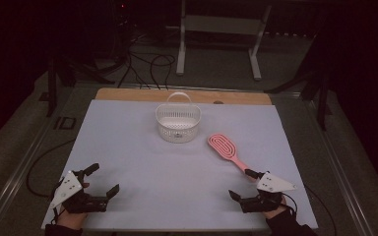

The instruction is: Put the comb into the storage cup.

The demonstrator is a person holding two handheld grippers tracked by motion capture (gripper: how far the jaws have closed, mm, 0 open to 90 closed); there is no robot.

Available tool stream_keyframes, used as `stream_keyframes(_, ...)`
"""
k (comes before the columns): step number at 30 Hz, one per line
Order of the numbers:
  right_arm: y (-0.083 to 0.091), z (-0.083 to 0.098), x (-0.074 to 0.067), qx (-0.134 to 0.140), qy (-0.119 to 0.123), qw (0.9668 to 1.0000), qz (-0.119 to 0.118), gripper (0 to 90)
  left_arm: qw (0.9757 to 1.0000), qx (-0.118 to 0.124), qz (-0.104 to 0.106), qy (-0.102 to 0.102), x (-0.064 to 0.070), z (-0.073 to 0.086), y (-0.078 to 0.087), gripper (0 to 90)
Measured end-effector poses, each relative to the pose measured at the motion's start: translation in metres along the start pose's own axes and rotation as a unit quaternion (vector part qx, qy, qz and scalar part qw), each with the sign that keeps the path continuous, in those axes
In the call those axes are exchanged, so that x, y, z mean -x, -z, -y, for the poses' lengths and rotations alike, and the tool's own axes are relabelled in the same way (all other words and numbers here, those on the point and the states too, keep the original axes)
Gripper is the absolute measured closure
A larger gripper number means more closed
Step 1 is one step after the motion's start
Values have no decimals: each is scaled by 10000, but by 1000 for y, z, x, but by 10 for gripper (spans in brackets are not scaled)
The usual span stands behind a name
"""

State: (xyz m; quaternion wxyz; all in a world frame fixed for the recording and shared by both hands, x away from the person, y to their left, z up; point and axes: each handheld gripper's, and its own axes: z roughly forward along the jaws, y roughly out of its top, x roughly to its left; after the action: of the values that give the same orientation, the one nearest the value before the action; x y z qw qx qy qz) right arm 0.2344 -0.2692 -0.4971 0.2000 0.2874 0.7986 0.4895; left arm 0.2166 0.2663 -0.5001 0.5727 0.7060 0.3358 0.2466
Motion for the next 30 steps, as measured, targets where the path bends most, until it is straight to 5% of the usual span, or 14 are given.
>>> stream_keyframes(15,-6,-2,-7,-310,172,9993,-142,81,10000,29,41,-13,0,0,-2,0)
stream_keyframes(22,-1,-7,-6,-187,75,9997,-143,81,9999,5,83,-96,2,0,0,0)
stream_keyframes(30,0,-12,-10,-258,231,9994,-51,81,9999,-7,74,-116,1,0,-1,0)
